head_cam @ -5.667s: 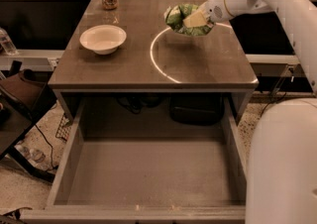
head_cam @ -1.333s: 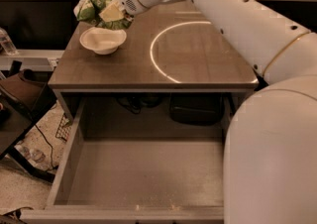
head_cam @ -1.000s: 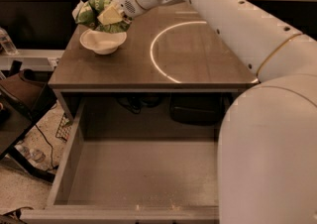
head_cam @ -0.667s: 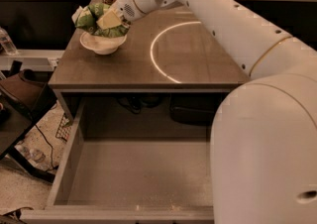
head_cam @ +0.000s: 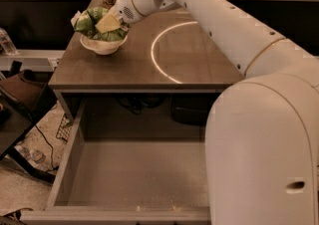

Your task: Place green jalapeno chip bag into paper bowl

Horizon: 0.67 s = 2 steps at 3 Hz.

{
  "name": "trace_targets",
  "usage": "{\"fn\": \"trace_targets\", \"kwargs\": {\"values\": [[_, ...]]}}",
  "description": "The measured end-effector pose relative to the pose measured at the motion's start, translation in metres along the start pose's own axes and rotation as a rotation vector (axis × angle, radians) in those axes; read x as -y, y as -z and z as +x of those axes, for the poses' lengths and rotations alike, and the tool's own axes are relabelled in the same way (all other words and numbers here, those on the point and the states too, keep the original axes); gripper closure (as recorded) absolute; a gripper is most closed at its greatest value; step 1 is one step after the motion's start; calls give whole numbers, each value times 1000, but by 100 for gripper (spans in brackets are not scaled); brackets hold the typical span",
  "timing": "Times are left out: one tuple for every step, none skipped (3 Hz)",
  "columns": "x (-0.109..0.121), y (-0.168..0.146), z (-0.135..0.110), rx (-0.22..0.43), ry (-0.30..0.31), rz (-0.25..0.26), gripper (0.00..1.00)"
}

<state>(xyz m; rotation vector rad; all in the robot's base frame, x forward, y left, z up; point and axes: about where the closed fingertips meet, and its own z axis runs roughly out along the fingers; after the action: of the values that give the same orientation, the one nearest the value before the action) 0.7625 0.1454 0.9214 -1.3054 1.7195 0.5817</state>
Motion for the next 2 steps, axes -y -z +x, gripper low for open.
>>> {"fn": "trace_targets", "kwargs": {"values": [[-2, -4, 1, -1, 0, -6, 54], [-4, -8, 1, -3, -1, -13, 23]]}}
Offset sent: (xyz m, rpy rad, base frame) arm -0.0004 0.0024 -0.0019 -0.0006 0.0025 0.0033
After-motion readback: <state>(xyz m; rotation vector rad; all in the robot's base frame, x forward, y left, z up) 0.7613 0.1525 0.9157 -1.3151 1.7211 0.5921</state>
